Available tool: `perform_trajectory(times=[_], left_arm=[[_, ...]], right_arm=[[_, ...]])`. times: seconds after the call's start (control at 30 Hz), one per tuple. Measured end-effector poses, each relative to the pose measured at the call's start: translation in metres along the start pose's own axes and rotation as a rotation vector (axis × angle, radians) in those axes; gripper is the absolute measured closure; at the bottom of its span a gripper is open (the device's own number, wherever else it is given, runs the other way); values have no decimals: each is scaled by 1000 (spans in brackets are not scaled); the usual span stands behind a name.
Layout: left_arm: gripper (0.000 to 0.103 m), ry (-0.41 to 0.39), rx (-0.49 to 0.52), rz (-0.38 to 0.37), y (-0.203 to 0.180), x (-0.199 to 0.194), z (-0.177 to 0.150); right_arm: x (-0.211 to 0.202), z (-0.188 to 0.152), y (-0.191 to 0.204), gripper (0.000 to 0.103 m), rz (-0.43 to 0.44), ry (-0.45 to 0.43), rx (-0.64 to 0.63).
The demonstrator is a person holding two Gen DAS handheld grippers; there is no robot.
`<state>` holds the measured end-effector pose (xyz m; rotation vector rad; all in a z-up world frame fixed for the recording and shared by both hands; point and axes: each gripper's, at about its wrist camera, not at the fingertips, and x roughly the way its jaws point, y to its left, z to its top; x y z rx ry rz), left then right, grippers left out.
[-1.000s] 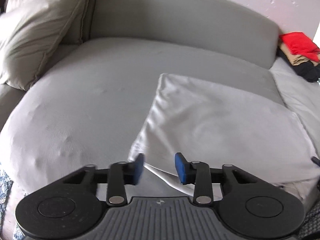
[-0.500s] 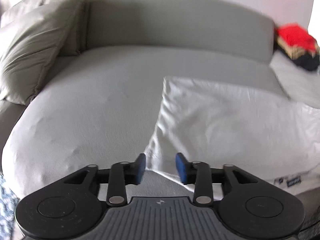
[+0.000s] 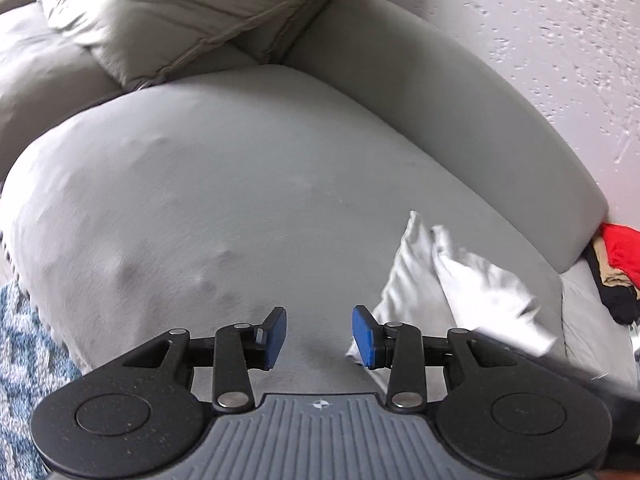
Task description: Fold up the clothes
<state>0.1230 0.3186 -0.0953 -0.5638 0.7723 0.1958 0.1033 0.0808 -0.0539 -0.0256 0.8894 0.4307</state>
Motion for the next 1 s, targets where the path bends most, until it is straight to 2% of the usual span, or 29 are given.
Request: perform_trajectory(times=[0.13,0.37,0.53,0.77,0.83,0.87,0.9,0.97,1.0], left_arm=[[67,10,-12,-11,1,3,1],[67,27,-27,-33,2,8,0],[67,17,-51,-24,6,6,-1],[67,-16,-84,16,8,0,-3],[67,-26,-93,27,9,-2,-4],[67,-30,-96,33,9,-4,-5],[67,-34,-99,38,9,-5,-5],[67,-42,-104,49,10,-8,-7],[67,-46,-106,54,10,-9,-7]], right_arm=[[12,2,4,99,7,31,29],[-9,31,-5,99,105,-26,176],[1,35,8,99,99,11,154],[5,25,26,98,128,53,61],[8,23,25,91,162,82,54],[7,22,21,80,193,88,76],[0,21,15,63,230,79,100],[-14,18,2,53,305,59,150],[-23,16,-5,53,321,43,153]])
